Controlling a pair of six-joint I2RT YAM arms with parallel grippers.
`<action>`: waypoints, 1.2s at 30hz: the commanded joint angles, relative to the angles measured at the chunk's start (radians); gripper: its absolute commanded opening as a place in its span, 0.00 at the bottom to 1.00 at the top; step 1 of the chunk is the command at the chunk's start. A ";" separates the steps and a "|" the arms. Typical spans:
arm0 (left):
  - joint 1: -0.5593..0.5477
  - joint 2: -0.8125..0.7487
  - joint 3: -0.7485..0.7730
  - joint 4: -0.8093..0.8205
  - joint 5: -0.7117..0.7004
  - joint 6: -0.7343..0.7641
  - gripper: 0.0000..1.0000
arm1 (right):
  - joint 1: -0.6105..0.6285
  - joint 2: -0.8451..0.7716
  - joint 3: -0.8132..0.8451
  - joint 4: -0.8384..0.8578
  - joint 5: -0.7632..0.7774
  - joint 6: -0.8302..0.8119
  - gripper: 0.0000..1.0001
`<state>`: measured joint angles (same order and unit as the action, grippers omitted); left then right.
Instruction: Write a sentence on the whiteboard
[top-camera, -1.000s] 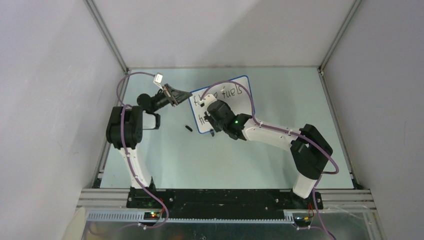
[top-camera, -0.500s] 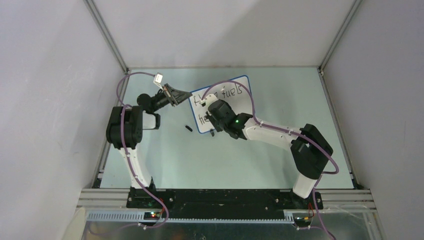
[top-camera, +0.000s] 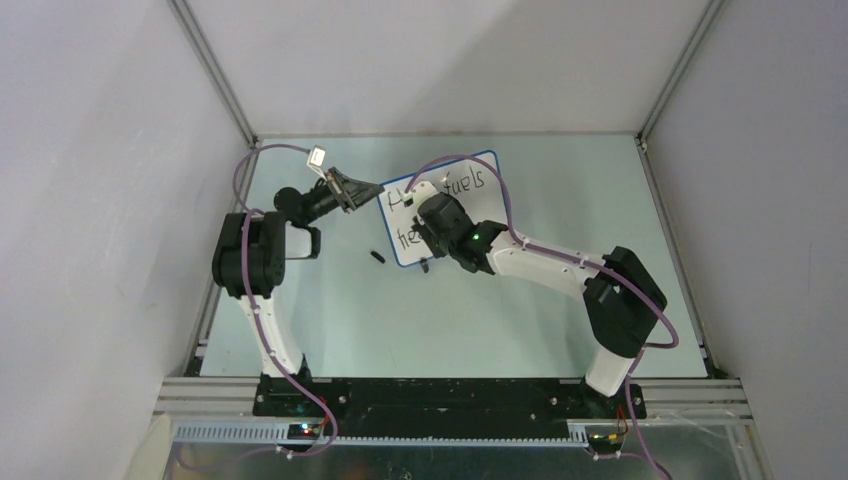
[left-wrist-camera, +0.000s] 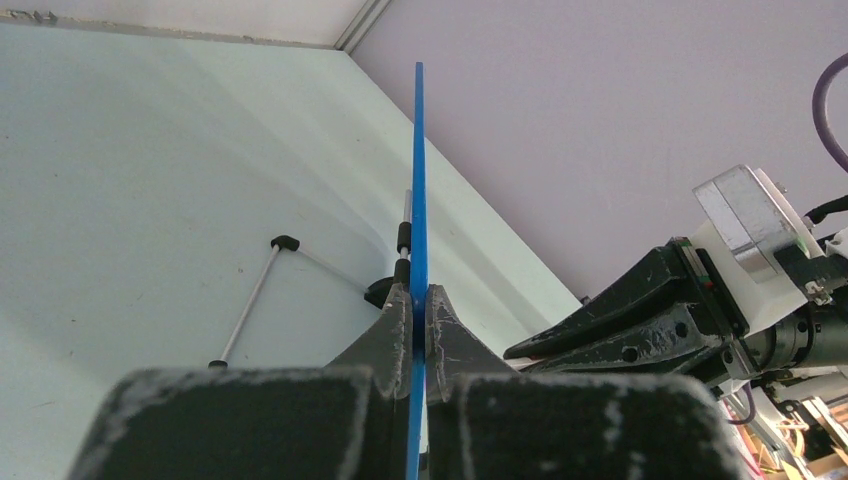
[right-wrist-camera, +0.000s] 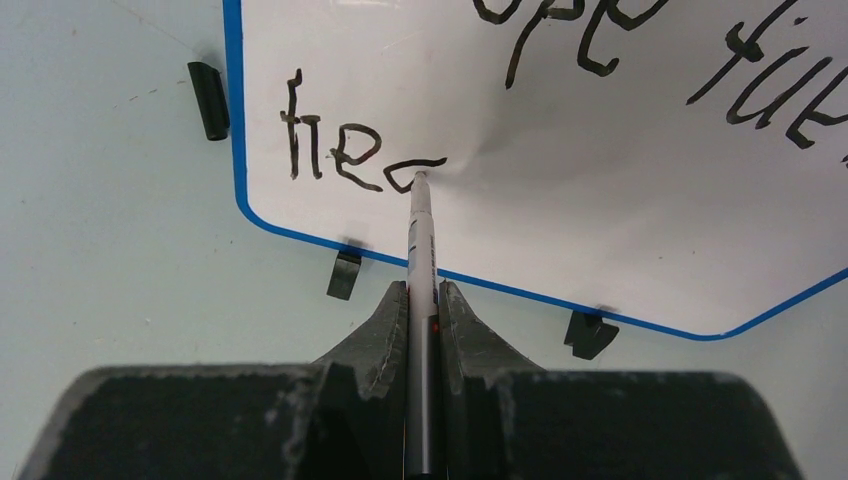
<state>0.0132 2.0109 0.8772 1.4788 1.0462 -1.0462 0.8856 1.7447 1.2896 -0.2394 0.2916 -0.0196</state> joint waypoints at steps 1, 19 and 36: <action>-0.016 -0.003 0.011 0.048 0.032 0.004 0.00 | -0.016 0.006 0.045 0.035 0.039 -0.011 0.00; -0.016 -0.001 0.012 0.049 0.034 0.003 0.00 | -0.019 0.012 0.057 0.025 0.046 -0.008 0.00; -0.016 0.000 0.015 0.048 0.034 0.002 0.00 | -0.007 0.026 0.043 -0.016 0.044 0.012 0.00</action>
<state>0.0132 2.0109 0.8772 1.4788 1.0470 -1.0462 0.8780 1.7496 1.3174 -0.2646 0.3065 -0.0189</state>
